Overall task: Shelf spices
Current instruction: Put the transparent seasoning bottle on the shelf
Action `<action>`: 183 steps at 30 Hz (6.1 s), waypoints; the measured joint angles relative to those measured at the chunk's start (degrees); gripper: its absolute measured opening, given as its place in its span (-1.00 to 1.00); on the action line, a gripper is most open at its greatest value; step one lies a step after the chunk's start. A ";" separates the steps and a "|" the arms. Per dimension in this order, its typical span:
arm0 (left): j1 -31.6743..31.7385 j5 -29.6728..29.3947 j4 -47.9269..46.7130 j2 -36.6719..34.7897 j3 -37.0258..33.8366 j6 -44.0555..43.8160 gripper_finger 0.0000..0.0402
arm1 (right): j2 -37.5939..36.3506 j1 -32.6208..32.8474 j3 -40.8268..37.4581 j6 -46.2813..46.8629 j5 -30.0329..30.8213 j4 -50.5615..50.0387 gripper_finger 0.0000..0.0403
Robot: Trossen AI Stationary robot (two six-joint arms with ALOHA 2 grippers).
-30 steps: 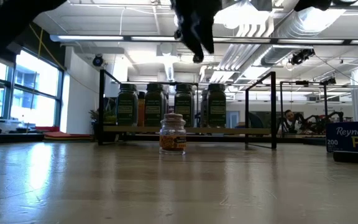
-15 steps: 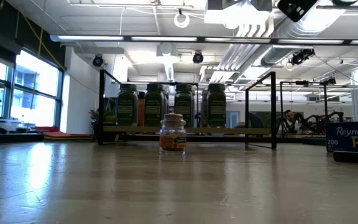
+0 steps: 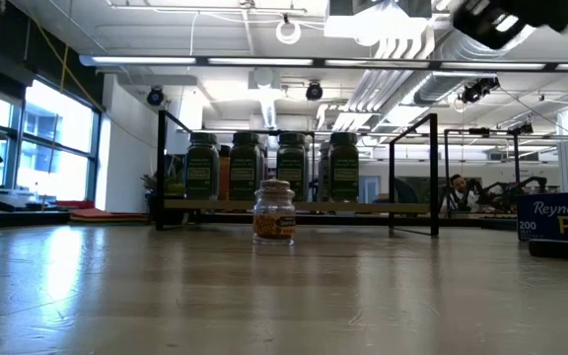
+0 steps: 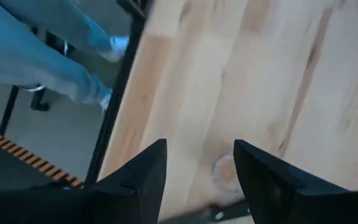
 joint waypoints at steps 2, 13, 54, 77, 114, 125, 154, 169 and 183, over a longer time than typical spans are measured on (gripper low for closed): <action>-1.56 -0.87 2.71 -4.53 -5.13 -3.37 0.12 | 1.58 0.97 0.04 4.30 0.83 -1.01 -0.02; -4.92 -6.51 13.81 -17.40 -19.24 -8.59 0.12 | 3.33 0.37 0.06 19.24 2.68 -6.59 0.54; -6.43 -14.95 16.67 -17.89 -19.58 -9.98 0.12 | 3.28 1.68 0.06 18.30 4.16 -6.51 0.55; -3.26 -16.65 20.67 -18.10 -19.54 -4.46 0.12 | 3.26 2.22 0.10 17.13 9.49 0.76 0.55; -3.30 -7.16 22.83 -18.10 -19.54 -18.16 0.12 | 8.03 6.77 -15.06 17.39 17.74 10.81 0.34; -2.43 -8.86 26.06 -18.10 -19.53 -20.17 0.12 | 8.01 6.78 -15.87 12.90 17.80 16.09 -0.29; -1.16 -5.31 26.67 -18.10 -19.53 -19.52 0.12 | 12.00 3.25 -15.81 16.10 17.34 23.00 0.50; -0.98 -5.20 26.66 -18.10 -19.53 -18.53 0.12 | 12.75 2.80 -14.65 21.50 16.18 23.13 -0.07; -0.94 -5.85 26.62 -18.09 -19.53 -18.01 0.12 | 7.83 -11.22 2.16 5.32 17.97 1.54 -0.13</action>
